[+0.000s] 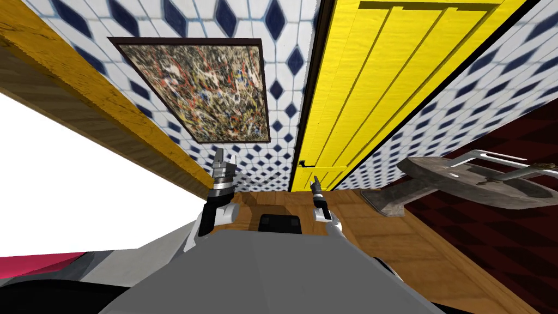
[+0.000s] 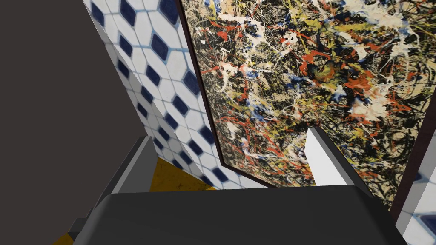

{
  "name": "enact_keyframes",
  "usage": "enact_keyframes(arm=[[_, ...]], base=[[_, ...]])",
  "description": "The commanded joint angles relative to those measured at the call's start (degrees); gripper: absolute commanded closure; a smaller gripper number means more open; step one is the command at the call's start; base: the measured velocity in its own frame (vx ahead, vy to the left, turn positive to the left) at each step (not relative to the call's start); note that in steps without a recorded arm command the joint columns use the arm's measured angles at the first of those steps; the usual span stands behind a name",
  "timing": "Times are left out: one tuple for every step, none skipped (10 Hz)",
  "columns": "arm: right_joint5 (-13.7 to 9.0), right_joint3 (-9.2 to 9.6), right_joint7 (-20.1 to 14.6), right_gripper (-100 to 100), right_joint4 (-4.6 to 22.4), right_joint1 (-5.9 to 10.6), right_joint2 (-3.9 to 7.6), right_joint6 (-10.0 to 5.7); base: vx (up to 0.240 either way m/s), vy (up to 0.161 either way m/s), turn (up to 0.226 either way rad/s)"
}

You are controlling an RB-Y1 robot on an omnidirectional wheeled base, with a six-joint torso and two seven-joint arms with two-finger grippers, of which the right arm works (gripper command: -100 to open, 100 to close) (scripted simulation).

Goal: Pull the door open

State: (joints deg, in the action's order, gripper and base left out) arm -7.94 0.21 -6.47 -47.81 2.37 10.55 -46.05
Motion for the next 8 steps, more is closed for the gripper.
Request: enact_keyframes(arm=[[-0.1,0.0,-0.1,-100,2.2,0.72,0.41,-0.12],[-0.1,-0.02,-0.1,-100,5.3,1.86,0.7,-0.57],[-0.1,-0.02,-0.1,-100,5.3,1.86,0.7,-0.57],[-0.2,-0.03,-0.1,-100,6.6,2.37,0.83,-0.77],[-0.2,-0.04,-0.1,-100,8.0,2.89,0.95,-0.97],[-0.2,-0.04,-0.1,-100,9.2,3.32,1.06,-1.14],[-0.3,-0.06,-0.1,-100,11.1,4.04,1.23,-1.42],[-0.3,-0.06,-0.1,-100,12.0,4.39,1.32,-1.56]], base=[[0.039,-0.093,0.169],[0.045,-0.11,0.311],[0.036,-0.087,0.119],[0.025,-0.049,0.06],[0.024,-0.054,0.144],[0.024,-0.059,0.159],[0.024,-0.074,0.19],[0.029,-0.088,0.159]])
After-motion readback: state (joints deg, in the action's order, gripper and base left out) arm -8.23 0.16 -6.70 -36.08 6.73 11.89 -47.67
